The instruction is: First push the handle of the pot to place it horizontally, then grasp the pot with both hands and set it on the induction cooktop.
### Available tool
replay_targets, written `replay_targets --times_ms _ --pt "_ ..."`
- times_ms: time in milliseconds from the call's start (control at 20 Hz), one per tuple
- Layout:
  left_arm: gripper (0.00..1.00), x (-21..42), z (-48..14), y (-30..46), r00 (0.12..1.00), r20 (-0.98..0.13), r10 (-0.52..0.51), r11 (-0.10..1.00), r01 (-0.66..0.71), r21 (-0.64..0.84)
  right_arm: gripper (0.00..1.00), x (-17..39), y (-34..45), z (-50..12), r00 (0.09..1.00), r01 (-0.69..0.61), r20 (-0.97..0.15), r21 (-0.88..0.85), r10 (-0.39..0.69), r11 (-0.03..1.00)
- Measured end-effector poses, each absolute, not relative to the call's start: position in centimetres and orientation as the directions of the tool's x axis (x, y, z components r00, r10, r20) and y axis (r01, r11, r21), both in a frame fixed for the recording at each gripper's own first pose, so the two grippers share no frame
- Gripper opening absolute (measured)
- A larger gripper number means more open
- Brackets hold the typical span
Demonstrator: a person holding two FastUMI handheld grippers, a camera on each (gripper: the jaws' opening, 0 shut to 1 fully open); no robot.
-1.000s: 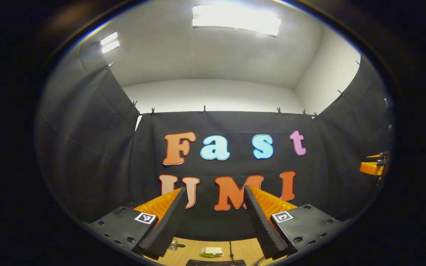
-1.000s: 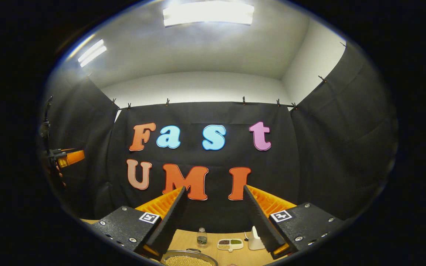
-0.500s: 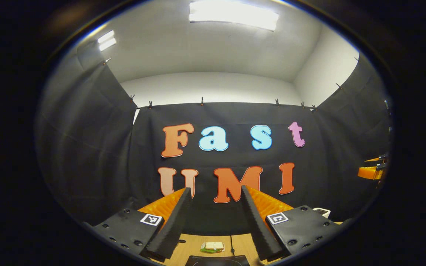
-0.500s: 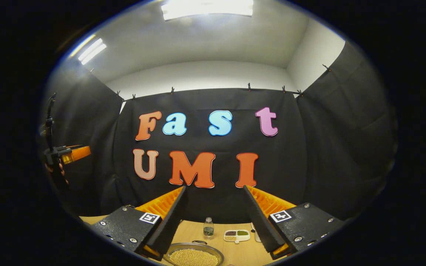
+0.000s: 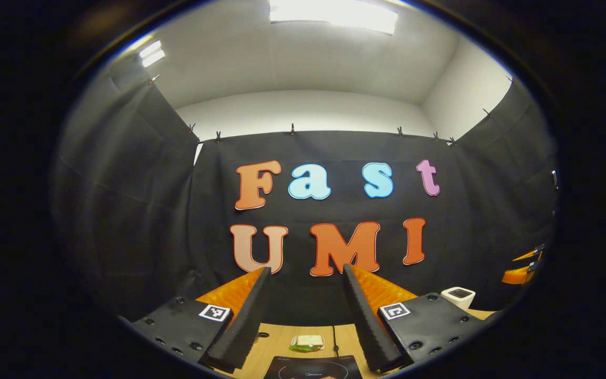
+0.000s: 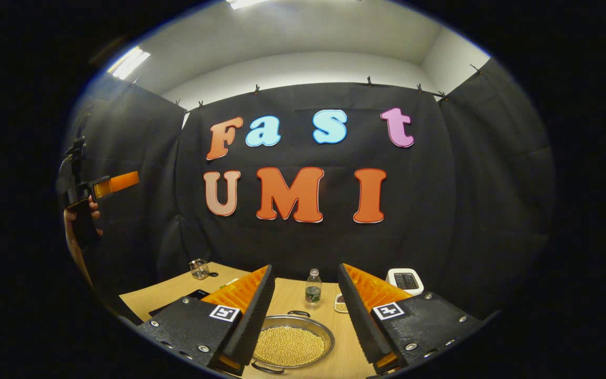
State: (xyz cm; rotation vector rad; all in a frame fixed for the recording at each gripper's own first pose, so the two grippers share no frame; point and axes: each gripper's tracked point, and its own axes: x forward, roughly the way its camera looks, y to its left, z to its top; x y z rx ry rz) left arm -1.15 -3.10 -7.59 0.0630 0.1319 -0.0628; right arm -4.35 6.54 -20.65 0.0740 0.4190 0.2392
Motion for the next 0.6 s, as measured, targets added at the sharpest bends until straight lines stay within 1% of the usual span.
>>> replay_targets --times_ms 100,150,200,250,350,400,450,550,600 --pt "0.88 -0.9 -8.2 -3.0 0.988 -0.145 -0.054 0.996 0.065 0.068 0.74 -5.6 8.0 -23.4 0.836 -0.262 -0.462 0.138 0.297 0.955" --pt "0.9 -0.9 -8.6 -3.1 0.987 -0.149 -0.055 0.995 0.067 0.072 0.71 -6.3 8.8 -24.9 0.808 -0.283 -0.494 0.151 0.32 0.947" --pt "0.88 -0.9 -8.7 -3.1 0.987 -0.15 -0.053 0.995 0.065 0.078 0.69 -6.8 9.6 -26.1 0.784 -0.3 -0.52 0.162 0.339 0.94" --pt "0.88 -0.9 -8.8 -3.1 0.987 -0.151 -0.052 0.995 0.065 0.082 0.66 -7.2 10.5 -27.2 0.758 -0.318 -0.545 0.17 0.358 0.933" --pt "0.9 -1.0 -9.2 -3.0 0.987 -0.15 -0.053 0.994 0.066 0.086 0.62 -8.2 11.9 -29.5 0.71 -0.348 -0.592 0.176 0.382 0.921" --pt "0.88 -1.0 -9.4 -3.0 0.987 -0.15 -0.056 0.994 0.07 0.085 0.61 -8.8 12.5 -30.6 0.682 -0.364 -0.616 0.181 0.394 0.914" --pt "0.91 -0.8 -9.5 -2.7 0.987 -0.149 -0.054 0.994 0.067 0.084 0.58 -9.6 13.2 -31.7 0.655 -0.377 -0.638 0.189 0.405 0.907" --pt "0.9 -0.6 -9.9 -2.0 0.987 -0.154 -0.037 0.996 0.05 0.081 0.55 -11.1 14.3 -33.5 0.595 -0.395 -0.681 0.215 0.427 0.893" --pt "0.88 -0.6 -10.3 -1.6 0.987 -0.159 -0.029 0.996 0.042 0.079 0.53 -11.9 14.9 -34.5 0.562 -0.404 -0.7 0.231 0.44 0.885"
